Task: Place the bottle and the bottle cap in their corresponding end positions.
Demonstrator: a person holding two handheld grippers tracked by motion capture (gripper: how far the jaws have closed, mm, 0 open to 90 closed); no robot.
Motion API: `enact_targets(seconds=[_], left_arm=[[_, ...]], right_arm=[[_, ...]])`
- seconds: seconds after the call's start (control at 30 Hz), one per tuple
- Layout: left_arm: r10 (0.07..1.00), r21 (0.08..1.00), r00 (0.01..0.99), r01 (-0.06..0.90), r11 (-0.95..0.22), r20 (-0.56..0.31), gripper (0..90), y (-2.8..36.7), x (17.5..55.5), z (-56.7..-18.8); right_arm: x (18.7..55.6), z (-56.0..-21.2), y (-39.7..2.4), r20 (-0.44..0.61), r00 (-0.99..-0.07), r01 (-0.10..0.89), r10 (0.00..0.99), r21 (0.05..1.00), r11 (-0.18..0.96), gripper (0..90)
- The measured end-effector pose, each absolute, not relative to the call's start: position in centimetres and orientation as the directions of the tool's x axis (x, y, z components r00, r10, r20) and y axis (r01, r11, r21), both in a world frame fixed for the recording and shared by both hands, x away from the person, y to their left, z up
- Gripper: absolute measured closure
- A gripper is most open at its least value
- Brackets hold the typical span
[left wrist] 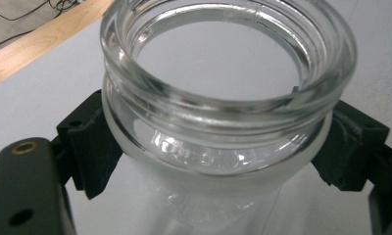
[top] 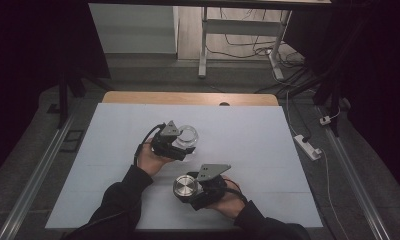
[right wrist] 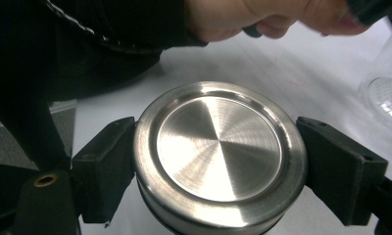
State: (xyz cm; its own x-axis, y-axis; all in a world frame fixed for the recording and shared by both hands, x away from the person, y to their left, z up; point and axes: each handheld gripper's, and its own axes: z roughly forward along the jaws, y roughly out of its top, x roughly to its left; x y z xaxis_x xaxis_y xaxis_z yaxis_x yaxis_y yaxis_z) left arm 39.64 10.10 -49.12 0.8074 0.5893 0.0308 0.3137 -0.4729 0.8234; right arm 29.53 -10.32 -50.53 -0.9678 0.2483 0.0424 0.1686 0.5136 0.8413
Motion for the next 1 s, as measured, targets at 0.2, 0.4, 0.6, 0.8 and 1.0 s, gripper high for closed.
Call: enact_targets(seconds=[0.2, 0.4, 0.6, 0.8, 1.0], left_arm=[[0.588, 0.819, 0.808, 0.314, -0.481, 0.035, 16.1, 9.7, 39.9, -49.7], [0.588, 0.815, 0.809, 0.324, -0.481, 0.025, 16.1, 9.6, 40.2, -50.3], [0.582, 0.797, 0.813, 0.332, -0.504, 0.03, 16.1, 8.9, 40.3, -51.2], [0.582, 0.801, 0.813, 0.338, -0.495, 0.018, 16.0, 9.0, 40.3, -51.5], [0.584, 0.803, 0.812, 0.363, -0.473, -0.023, 16.0, 9.4, 40.6, -51.7]], right_arm=[[29.9, -51.7, -10.3, 0.046, -0.966, 0.178, 0.253, 0.828, 0.531, 18.0], [30.3, -52.7, -10.3, 0.046, -0.964, 0.192, 0.263, 0.804, 0.563, 18.0], [30.5, -53.4, -10.2, 0.038, -0.963, 0.196, 0.268, 0.783, 0.59, 17.9], [30.5, -53.7, -10.1, 0.021, -0.963, 0.188, 0.268, 0.766, 0.615, 17.8], [30.5, -53.9, -9.9, 0.006, -0.963, 0.183, 0.269, 0.747, 0.639, 17.8]])
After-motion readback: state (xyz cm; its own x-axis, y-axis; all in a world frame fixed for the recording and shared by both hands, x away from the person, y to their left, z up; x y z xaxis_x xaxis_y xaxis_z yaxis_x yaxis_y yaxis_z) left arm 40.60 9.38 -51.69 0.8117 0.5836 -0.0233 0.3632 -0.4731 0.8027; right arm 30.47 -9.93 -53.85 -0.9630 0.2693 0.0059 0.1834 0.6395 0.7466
